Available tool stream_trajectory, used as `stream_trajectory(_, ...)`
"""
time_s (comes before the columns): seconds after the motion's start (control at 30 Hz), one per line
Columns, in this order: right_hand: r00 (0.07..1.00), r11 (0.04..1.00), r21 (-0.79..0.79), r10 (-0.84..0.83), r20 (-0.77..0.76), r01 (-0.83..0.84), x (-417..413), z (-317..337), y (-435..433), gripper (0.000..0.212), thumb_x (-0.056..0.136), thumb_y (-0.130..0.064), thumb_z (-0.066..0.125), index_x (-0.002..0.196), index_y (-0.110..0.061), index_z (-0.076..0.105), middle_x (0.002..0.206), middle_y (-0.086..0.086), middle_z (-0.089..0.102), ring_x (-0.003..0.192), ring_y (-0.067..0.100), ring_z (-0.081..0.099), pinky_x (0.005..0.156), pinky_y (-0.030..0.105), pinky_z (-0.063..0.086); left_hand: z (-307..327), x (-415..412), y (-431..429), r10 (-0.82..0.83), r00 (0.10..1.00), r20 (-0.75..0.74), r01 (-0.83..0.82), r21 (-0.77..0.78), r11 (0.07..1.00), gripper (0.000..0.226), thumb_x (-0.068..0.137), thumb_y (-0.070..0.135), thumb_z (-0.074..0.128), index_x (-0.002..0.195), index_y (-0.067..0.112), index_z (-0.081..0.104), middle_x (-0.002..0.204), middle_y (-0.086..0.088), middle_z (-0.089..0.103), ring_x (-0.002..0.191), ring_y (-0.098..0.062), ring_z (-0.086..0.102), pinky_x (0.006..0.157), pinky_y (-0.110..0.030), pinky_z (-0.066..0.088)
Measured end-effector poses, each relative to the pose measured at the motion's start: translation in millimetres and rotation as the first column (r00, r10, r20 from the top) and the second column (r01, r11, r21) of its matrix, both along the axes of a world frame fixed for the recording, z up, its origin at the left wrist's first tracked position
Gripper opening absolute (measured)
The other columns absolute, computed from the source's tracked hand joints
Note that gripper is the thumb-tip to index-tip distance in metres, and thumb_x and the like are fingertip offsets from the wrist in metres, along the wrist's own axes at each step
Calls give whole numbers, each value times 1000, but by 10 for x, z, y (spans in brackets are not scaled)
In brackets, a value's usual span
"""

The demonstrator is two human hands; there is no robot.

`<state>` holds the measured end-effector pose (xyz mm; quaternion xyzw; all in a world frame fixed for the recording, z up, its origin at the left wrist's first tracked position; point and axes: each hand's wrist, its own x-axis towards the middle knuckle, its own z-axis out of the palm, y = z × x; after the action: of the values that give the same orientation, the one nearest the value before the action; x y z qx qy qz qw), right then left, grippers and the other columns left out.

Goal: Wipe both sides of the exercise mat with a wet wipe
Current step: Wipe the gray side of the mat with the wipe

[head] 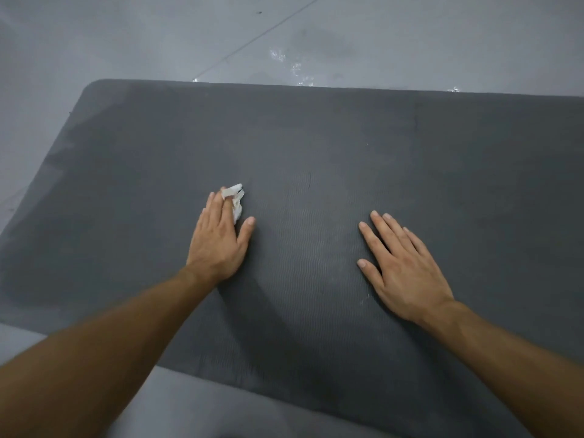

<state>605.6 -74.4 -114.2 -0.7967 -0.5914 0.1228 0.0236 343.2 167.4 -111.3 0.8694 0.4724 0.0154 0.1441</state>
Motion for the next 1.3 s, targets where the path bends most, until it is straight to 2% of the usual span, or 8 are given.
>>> stream_trajectory(0.27,998,999,3,-51,-21,51,-39,-2,-50,71,105,-58,12,167,-23,9,175,-1,1,161,14,-7,130,38,3,-16,576,-716,-328,944,-35,329,20,944,90,101,69,10,162,3,20,172,-10,12,160,-22,-1,130,-41,10)
stream_trajectory(0.5,994,993,38,-111,3,110,93,-16,-257,67,107,-51,19,166,-20,22,174,1,11,161,16,7,129,40,9,40,834,-1078,-509,857,-76,506,-55,861,87,102,67,12,164,6,5,174,-6,-5,158,-16,-18,129,-43,9)
stream_trajectory(0.6,991,989,71,-131,-7,131,181,-36,-336,64,107,-47,24,164,-18,29,174,3,16,160,18,13,128,42,13,73,948,-1221,-657,754,-34,653,-75,754,84,105,64,20,165,6,7,173,-8,-4,158,-18,-17,129,-44,9)
stream_trajectory(0.7,990,984,105,-138,-41,141,221,-46,-369,61,107,-42,27,162,-16,33,173,3,19,160,18,16,128,42,14,134,1071,-1416,-764,645,7,757,-147,637,75,106,63,26,165,19,15,173,-6,-12,156,-20,-25,129,-45,-6)
stream_trajectory(0.87,980,970,154,-172,-103,187,231,-46,-374,59,105,-36,28,161,-17,34,172,1,23,158,17,20,127,40,14,239,1018,-1184,-671,672,313,731,-134,669,43,105,54,40,125,25,65,172,1,14,160,-20,-6,128,-53,1)
stream_trajectory(1.07,986,981,160,-90,-141,112,55,60,-299,60,107,-40,35,164,-30,24,173,1,15,160,18,12,129,42,14,66,685,-385,-434,878,202,429,73,901,44,103,47,38,123,18,64,159,-3,42,156,-22,24,123,-57,25)
stream_trajectory(1.2,983,984,63,171,-68,-167,-278,124,-206,64,105,-65,31,164,-44,17,175,11,-1,161,30,-4,128,41,3,-18,427,-159,-262,965,-7,262,56,963,62,103,54,24,155,26,43,169,1,25,159,-19,10,128,-51,13)
stream_trajectory(1.3,980,981,2,195,-27,-195,-577,98,-171,72,104,-72,22,165,-34,24,175,12,0,161,31,-7,127,46,4,-52,312,-207,-276,959,-60,280,78,957,66,104,57,18,163,30,26,173,3,13,160,-18,3,129,-50,9)
